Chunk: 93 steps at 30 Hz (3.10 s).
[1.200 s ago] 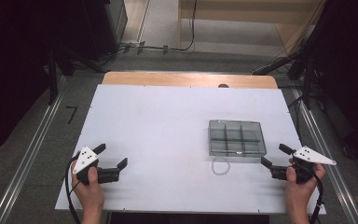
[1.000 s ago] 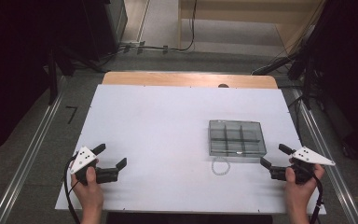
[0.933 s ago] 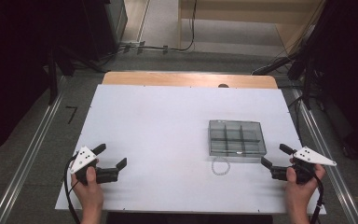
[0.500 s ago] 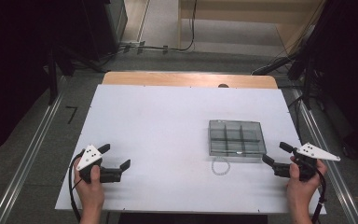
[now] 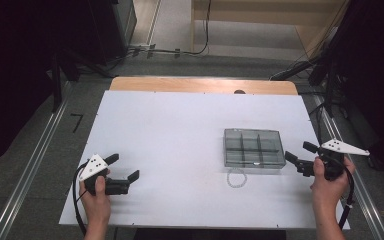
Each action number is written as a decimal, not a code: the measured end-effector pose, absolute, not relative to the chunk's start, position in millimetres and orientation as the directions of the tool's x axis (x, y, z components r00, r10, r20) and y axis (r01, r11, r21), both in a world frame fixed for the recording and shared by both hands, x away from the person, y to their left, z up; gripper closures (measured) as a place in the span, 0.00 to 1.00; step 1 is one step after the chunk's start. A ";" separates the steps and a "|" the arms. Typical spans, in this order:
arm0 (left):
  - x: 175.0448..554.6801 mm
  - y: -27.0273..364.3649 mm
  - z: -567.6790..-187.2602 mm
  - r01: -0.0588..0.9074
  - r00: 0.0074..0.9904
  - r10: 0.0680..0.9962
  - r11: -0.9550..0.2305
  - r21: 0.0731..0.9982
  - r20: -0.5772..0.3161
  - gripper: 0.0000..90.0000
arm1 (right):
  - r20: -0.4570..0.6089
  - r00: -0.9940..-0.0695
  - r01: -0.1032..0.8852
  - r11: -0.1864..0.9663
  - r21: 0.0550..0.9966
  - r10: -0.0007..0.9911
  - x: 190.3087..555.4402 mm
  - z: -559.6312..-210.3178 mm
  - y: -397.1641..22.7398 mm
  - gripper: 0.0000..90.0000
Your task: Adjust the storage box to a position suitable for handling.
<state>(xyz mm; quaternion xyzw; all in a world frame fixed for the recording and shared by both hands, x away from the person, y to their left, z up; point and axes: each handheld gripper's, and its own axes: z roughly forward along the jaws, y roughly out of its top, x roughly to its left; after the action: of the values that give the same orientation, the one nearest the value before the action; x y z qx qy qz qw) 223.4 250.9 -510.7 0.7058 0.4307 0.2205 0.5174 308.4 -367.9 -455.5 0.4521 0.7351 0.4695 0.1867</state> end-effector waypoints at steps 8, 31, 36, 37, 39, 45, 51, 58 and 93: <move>223.9 248.7 -511.5 0.388 0.533 0.836 -0.106 0.916 -0.129 0.00 | 0.149 -0.538 0.520 0.188 0.833 0.829 332.2 -446.6 -365.8 0.21; 225.0 247.1 -512.4 0.397 0.537 0.834 -0.120 0.910 -0.124 0.00 | 0.205 -0.488 0.696 0.236 0.679 0.849 390.1 -458.0 -374.4 0.83; 225.1 247.6 -512.4 0.396 0.538 0.833 -0.115 0.911 -0.129 0.00 | 0.231 -0.479 0.728 0.236 0.644 0.847 398.0 -465.8 -376.9 0.96; 225.1 247.6 -512.4 0.397 0.538 0.833 -0.115 0.911 -0.129 0.00 | 0.243 -0.484 0.729 0.233 0.644 0.841 399.1 -467.1 -377.0 0.97; 225.3 247.4 -512.5 0.398 0.537 0.834 -0.118 0.910 -0.127 0.00 | 0.244 -0.484 0.737 0.242 0.631 0.840 401.9 -469.4 -376.0 0.97; 225.4 247.1 -512.6 0.401 0.538 0.833 -0.116 0.909 -0.131 0.00 | 0.256 -0.493 0.754 0.262 0.602 0.832 410.9 -474.2 -370.1 0.98; 225.6 246.8 -512.8 0.403 0.536 0.834 -0.115 0.908 -0.132 0.00 | 0.282 -0.517 0.753 0.273 0.598 0.808 414.8 -478.2 -363.9 0.98; 225.6 246.4 -512.8 0.406 0.537 0.833 -0.118 0.906 -0.132 0.00 | 0.289 -0.514 0.759 0.272 0.591 0.808 414.8 -479.0 -362.4 0.98; 226.6 245.2 -513.2 0.410 0.540 0.832 -0.130 0.903 -0.126 0.00 | 0.219 -0.679 0.665 0.459 0.589 0.701 420.8 -470.2 -279.7 0.98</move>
<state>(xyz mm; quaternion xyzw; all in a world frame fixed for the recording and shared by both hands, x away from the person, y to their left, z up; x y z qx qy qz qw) 226.6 245.2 -513.2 0.7214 0.4306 0.2111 0.4996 420.8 -279.7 -470.2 0.3999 0.8538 0.3324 0.0272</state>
